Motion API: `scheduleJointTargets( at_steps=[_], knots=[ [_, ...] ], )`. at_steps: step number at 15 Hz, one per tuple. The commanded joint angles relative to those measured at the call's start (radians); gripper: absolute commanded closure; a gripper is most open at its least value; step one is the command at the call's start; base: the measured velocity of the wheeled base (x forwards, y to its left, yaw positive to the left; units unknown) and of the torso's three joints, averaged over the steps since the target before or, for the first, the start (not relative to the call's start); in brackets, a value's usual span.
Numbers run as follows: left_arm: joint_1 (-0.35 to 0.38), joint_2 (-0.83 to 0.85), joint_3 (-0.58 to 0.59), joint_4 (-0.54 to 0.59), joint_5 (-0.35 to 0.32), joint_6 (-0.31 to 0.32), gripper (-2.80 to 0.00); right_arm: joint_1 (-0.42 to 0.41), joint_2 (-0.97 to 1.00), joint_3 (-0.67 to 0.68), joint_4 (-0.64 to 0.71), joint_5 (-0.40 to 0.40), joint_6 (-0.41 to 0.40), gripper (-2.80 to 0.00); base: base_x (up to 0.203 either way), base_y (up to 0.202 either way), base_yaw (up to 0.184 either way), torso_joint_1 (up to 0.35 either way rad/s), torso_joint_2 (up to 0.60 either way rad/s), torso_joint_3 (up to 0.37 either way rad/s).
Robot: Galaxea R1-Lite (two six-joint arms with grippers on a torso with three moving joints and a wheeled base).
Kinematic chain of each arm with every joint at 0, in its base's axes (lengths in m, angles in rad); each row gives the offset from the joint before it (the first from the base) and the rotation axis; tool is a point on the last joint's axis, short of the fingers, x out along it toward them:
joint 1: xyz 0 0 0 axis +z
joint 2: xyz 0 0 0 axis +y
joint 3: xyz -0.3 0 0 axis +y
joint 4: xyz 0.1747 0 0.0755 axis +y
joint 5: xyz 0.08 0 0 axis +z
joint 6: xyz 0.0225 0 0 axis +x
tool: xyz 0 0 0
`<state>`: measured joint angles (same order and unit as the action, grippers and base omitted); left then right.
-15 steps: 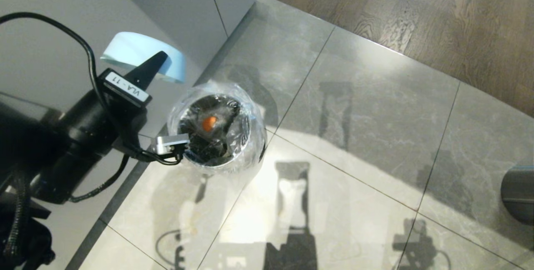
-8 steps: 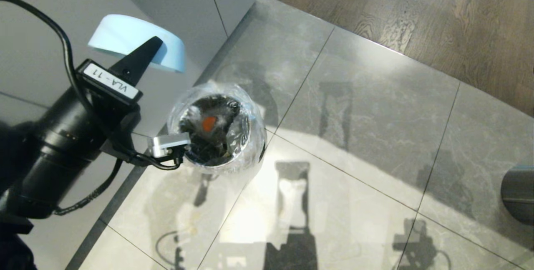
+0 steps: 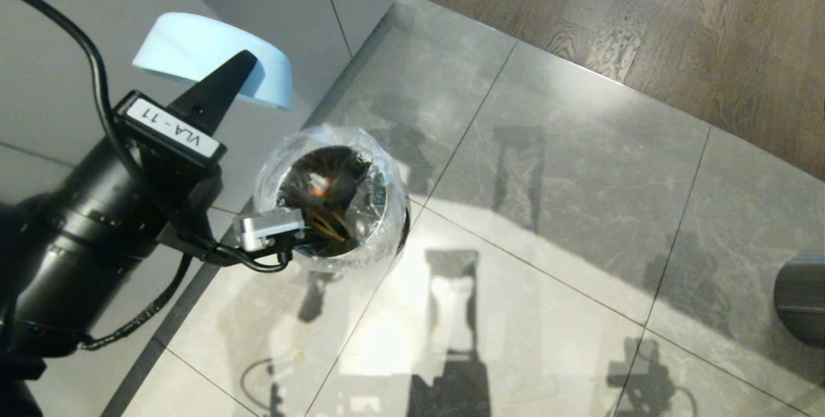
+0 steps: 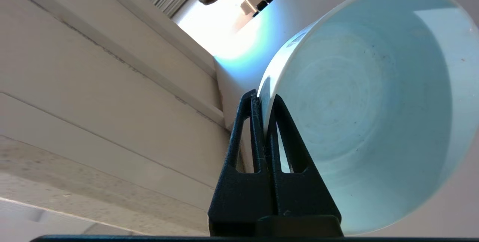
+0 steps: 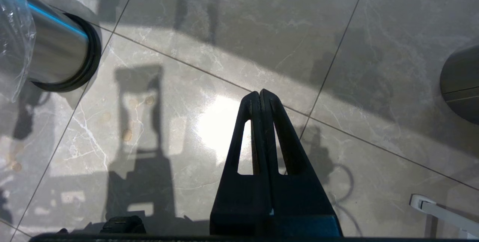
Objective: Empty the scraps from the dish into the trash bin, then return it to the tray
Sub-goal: Pour the leftover food from the bowl into the trash can, then put the bowl back to the table
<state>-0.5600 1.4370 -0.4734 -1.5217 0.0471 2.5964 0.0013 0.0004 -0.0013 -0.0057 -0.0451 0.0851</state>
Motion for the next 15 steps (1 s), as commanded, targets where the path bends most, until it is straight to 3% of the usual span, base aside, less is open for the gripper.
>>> scheduleJointTargets(
  at_steps=[1,3,5,8,11,15],
  knots=[
    [-0.009,-0.013,0.001,-0.048,0.008,0.022,0.00,0.000,0.000,0.000,0.000,-0.001,0.001,0.00,0.000,0.000,0.000,0.000,0.00,0.000],
    [-0.011,-0.008,0.017,-0.048,0.013,0.014,0.00,0.000,0.000,0.000,0.000,-0.001,0.001,0.00,0.000,0.000,0.000,0.000,0.00,0.000],
    [-0.007,0.001,0.057,-0.048,0.066,-0.026,0.00,0.000,0.000,0.000,0.000,0.000,0.001,0.00,0.000,0.000,0.000,0.000,0.00,0.000],
    [0.001,0.017,0.100,-0.048,0.279,-0.172,0.00,0.000,0.000,0.000,0.000,-0.001,0.001,0.00,0.000,0.000,0.000,0.000,0.00,0.000],
    [0.005,0.031,0.103,-0.001,0.458,-0.383,0.00,0.000,0.000,0.000,0.000,0.000,0.001,0.00,0.000,0.000,0.000,0.000,0.00,0.000],
    [0.005,0.030,0.083,0.131,0.553,-0.614,0.00,0.000,0.000,0.000,0.000,0.000,0.001,0.00,0.000,0.000,0.000,0.000,0.00,0.000]
  ],
)
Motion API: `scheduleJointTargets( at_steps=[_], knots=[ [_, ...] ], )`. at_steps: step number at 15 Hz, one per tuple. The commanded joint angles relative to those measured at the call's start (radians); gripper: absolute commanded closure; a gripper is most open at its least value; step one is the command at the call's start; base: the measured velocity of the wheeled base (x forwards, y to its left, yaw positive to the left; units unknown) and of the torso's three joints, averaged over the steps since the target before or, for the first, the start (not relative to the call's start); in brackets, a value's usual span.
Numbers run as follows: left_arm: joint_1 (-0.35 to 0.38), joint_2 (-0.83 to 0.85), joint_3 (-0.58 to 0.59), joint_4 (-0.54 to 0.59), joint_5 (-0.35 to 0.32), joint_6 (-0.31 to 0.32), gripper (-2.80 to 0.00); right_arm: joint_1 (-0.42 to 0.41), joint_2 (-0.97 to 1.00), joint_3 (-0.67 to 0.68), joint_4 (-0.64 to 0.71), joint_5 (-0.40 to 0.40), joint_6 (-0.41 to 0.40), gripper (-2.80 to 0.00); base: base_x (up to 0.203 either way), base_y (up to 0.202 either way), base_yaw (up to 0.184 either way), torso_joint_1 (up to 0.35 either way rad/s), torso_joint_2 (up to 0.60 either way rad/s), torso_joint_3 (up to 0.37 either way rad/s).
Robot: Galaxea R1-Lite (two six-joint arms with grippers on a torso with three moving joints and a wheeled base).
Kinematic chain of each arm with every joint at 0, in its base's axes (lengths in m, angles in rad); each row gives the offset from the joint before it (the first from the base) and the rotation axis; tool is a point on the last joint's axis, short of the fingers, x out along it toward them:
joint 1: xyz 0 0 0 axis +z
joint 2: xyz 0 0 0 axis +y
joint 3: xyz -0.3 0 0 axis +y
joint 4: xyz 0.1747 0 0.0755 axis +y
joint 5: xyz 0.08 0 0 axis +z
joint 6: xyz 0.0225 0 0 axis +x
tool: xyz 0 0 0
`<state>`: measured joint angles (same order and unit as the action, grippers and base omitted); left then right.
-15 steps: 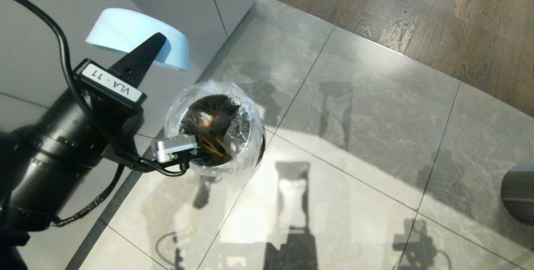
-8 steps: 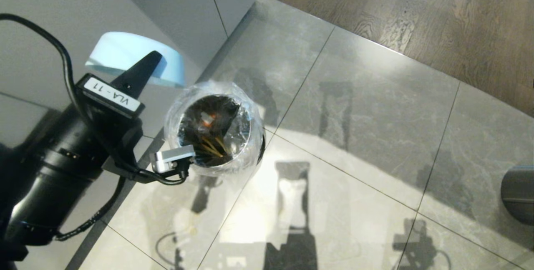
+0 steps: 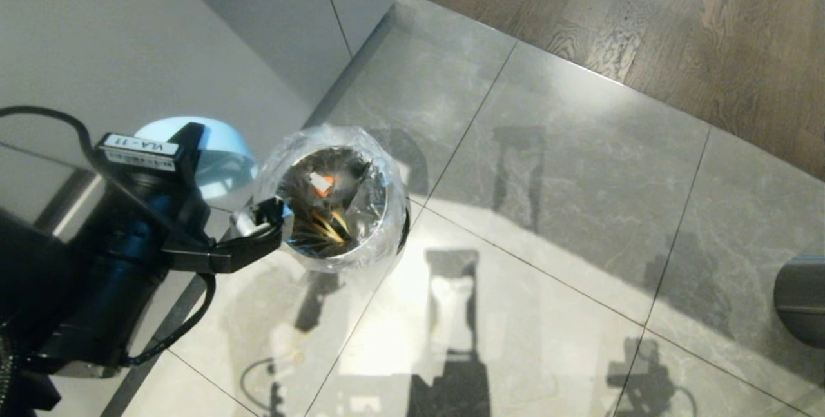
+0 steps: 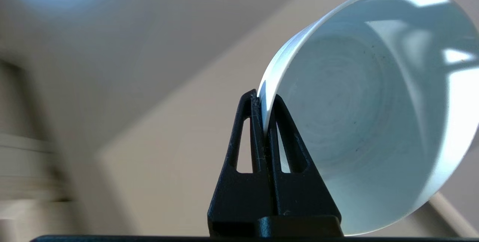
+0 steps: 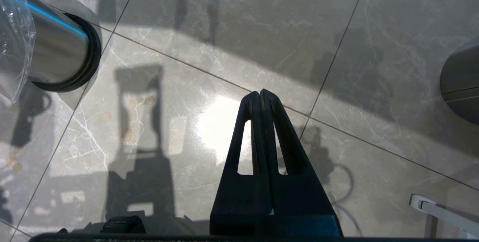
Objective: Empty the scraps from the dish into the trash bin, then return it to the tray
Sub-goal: Put the bowl back to the table
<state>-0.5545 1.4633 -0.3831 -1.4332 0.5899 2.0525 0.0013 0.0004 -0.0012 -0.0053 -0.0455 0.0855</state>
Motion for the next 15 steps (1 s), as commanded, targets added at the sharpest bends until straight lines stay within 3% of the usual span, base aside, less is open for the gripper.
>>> scheduleJointTargets(
  at_steps=[1,3,5,6,9,11,14,15],
  knots=[
    [0.001,-0.004,-0.015,0.144,0.015,-0.180,0.00,0.000,0.000,0.000,-0.001,0.000,0.000,0.00,0.000,0.000,0.000,0.000,0.00,0.000],
    [0.017,-0.022,-0.036,0.337,0.015,-0.429,0.00,0.000,0.000,0.000,-0.001,0.000,0.000,0.00,0.000,0.000,0.000,0.000,0.00,0.000],
    [0.026,-0.044,-0.051,0.480,0.013,-0.637,0.00,0.000,0.000,0.000,-0.001,0.000,0.000,0.00,0.000,0.000,0.000,0.000,0.00,0.000],
    [0.032,-0.061,-0.059,0.525,0.013,-0.697,0.00,0.000,0.000,0.000,-0.001,0.000,0.000,0.00,0.000,0.000,0.000,0.000,0.00,0.000],
    [0.112,-0.122,-0.101,0.554,-0.006,-0.731,0.00,0.000,0.000,0.000,-0.001,0.001,0.000,0.00,0.000,0.000,0.000,0.000,0.00,0.000],
    [0.144,-0.187,-0.140,0.657,-0.008,-0.774,0.00,0.000,0.000,0.000,-0.001,0.001,0.000,0.00,0.000,0.000,0.000,0.000,0.00,0.000],
    [0.150,-0.285,-0.157,0.884,-0.010,-1.008,0.00,0.000,0.000,0.000,-0.001,0.000,0.000,0.00,0.000,0.000,0.000,0.000,0.00,0.000],
    [0.150,-0.320,-0.158,0.938,-0.010,-1.050,0.00,0.000,0.000,0.000,-0.001,0.000,0.000,0.00,0.000,0.000,0.000,0.000,0.00,0.000]
  ],
)
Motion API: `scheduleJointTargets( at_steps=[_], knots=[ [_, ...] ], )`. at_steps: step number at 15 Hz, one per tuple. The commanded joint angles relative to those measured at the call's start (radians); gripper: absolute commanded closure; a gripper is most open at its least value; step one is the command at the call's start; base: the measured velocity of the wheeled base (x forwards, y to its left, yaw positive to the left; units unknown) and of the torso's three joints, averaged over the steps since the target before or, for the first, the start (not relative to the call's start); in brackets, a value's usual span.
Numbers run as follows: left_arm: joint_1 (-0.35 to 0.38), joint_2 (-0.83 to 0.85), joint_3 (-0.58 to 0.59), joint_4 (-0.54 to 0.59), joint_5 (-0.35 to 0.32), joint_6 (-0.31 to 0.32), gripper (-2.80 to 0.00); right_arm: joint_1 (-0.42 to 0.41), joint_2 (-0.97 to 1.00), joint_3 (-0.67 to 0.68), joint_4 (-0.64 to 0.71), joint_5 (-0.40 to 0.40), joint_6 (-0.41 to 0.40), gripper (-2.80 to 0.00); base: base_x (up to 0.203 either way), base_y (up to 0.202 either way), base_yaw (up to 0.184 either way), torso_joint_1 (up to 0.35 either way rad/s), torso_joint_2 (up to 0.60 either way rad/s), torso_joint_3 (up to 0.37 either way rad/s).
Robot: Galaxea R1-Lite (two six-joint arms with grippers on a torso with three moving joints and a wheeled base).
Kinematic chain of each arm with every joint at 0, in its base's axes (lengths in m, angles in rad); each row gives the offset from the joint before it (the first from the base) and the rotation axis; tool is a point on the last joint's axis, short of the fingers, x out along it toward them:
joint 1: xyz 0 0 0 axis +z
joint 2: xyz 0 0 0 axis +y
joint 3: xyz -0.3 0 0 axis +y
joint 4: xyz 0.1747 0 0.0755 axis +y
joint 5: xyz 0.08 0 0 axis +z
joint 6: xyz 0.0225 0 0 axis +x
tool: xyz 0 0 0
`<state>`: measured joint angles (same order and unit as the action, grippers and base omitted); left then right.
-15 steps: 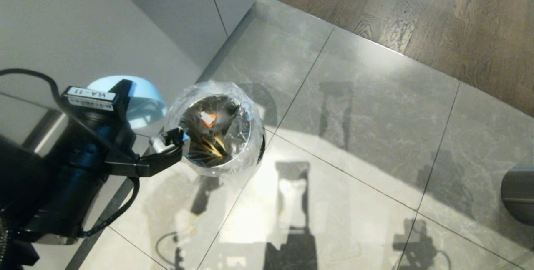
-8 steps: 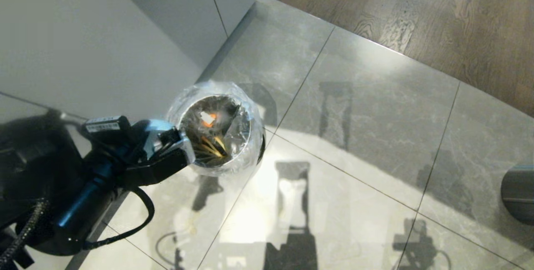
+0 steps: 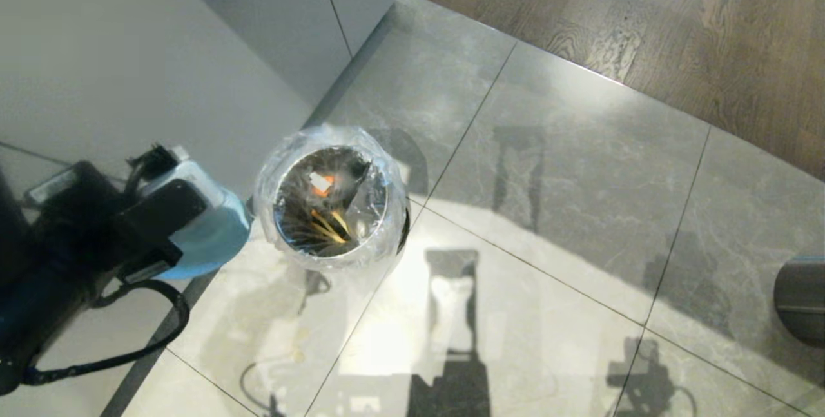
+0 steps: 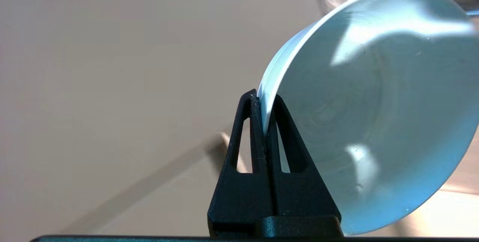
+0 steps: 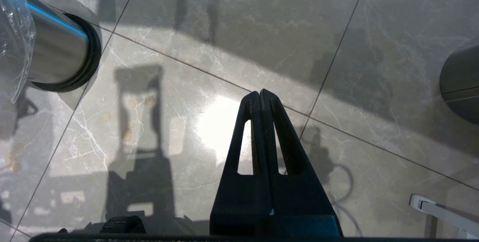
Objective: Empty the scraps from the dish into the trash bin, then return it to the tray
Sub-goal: Put the bowl back to the table
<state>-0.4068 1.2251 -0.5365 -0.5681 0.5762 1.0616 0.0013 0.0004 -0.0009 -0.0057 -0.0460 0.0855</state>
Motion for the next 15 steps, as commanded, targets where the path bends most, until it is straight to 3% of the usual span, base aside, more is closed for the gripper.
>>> scheduleJointTargets(
  at_steps=[1,3,6,8,11,14,15],
  knots=[
    [0.002,-0.113,-0.003,0.115,0.003,-0.088,0.00,0.000,0.000,0.000,0.000,0.000,0.000,0.00,0.000,0.000,0.000,0.000,0.00,0.000],
    [0.004,-0.183,0.004,0.208,0.003,-0.161,0.00,0.000,0.000,0.001,0.000,0.000,0.000,0.00,0.000,0.000,0.000,0.000,0.00,0.000],
    [0.004,-0.307,0.020,0.389,-0.025,-0.371,0.00,0.000,0.000,-0.001,0.000,0.000,0.000,0.00,0.000,0.000,0.000,0.000,0.00,0.000],
    [0.004,-0.395,0.041,0.484,-0.069,-0.478,0.00,0.000,0.000,-0.001,0.000,0.001,0.000,0.00,0.000,0.000,0.000,0.000,0.00,0.000],
    [0.001,-0.519,0.146,0.510,-0.091,-0.635,0.00,0.000,0.000,-0.001,0.000,0.001,0.000,0.00,0.000,0.000,0.000,0.000,0.00,0.000],
    [0.008,-0.638,0.231,0.514,-0.093,-0.720,0.00,0.000,0.000,-0.001,0.000,0.000,0.000,0.00,0.000,0.000,0.000,0.000,0.00,0.000],
    [0.025,-0.662,0.253,0.514,-0.095,-0.794,0.00,0.000,0.000,0.001,0.000,0.000,0.000,0.00,0.000,0.000,0.000,0.000,0.00,0.000]
  ],
)
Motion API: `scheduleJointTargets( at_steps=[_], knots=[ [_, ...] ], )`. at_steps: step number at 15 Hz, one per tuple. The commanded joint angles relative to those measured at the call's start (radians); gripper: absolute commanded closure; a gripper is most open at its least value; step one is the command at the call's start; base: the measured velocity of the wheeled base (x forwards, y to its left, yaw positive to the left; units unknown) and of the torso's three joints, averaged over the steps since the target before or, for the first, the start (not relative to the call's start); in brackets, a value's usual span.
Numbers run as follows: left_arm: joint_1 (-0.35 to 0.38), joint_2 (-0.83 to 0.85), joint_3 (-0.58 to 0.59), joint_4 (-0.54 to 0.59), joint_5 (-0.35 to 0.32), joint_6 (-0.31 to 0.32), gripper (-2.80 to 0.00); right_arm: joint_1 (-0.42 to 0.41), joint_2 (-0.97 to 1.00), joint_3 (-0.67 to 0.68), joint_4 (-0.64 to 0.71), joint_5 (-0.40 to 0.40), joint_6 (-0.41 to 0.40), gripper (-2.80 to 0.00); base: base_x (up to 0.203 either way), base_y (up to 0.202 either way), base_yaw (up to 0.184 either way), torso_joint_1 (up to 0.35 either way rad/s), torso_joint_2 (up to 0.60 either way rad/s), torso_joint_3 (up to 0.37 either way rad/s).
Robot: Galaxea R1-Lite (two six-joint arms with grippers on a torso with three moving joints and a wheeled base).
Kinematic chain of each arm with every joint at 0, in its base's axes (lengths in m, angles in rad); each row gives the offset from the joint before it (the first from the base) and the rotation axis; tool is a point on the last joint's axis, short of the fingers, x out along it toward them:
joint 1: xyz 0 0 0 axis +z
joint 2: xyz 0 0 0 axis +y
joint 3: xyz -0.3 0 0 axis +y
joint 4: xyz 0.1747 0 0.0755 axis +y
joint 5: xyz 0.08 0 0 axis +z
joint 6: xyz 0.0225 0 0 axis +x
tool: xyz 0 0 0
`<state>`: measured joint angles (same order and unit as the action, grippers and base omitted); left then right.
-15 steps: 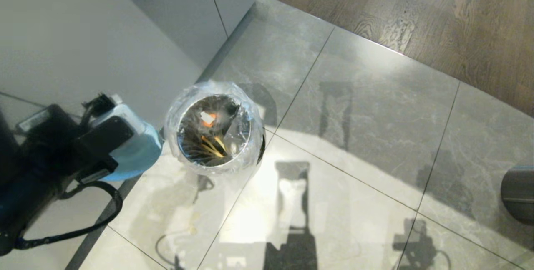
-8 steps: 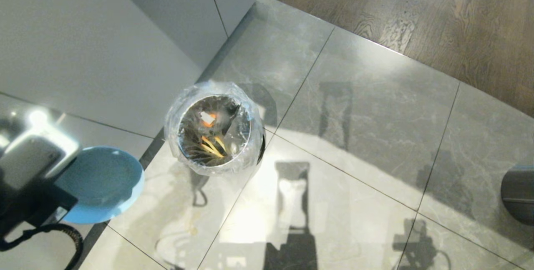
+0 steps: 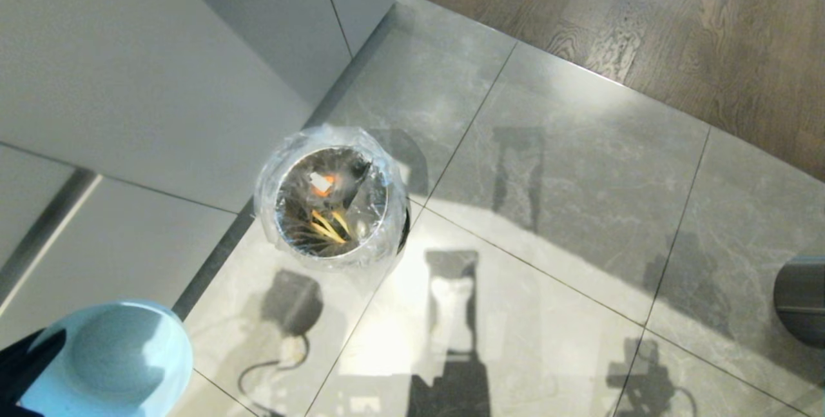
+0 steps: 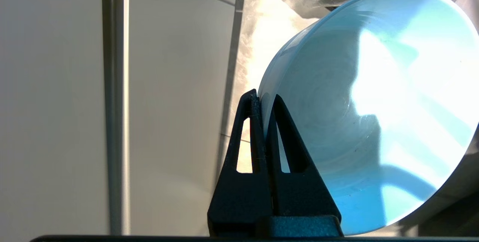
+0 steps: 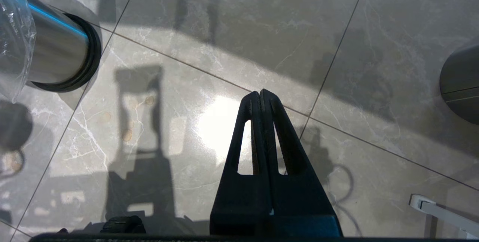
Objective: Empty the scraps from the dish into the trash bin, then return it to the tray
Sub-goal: Put the bowl back to the table
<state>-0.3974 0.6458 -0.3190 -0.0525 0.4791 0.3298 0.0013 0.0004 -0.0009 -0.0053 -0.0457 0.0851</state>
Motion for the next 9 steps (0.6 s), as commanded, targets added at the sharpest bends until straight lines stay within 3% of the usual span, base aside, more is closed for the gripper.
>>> scheduleJointTargets(
  at_steps=[1,3,5,9],
  knots=[
    [0.038,-0.105,0.054,-0.001,0.001,-0.129,0.00,0.000,0.000,-0.001,-0.001,0.000,0.001,0.00,0.000,0.000,0.000,0.000,0.00,0.000],
    [0.060,-0.140,0.084,0.001,0.001,-0.211,0.00,0.000,0.000,-0.001,-0.001,0.000,0.001,0.00,0.000,0.000,0.000,0.000,0.00,0.000],
    [0.063,-0.168,0.107,0.002,-0.017,-0.248,0.00,0.000,0.000,-0.001,-0.001,0.000,0.001,0.00,0.000,0.000,0.000,0.000,0.00,0.000],
    [0.062,-0.277,0.173,0.004,-0.218,-0.284,0.00,0.000,0.000,0.001,-0.001,0.000,0.001,0.00,0.000,0.000,0.000,0.000,0.00,0.000]
  ],
)
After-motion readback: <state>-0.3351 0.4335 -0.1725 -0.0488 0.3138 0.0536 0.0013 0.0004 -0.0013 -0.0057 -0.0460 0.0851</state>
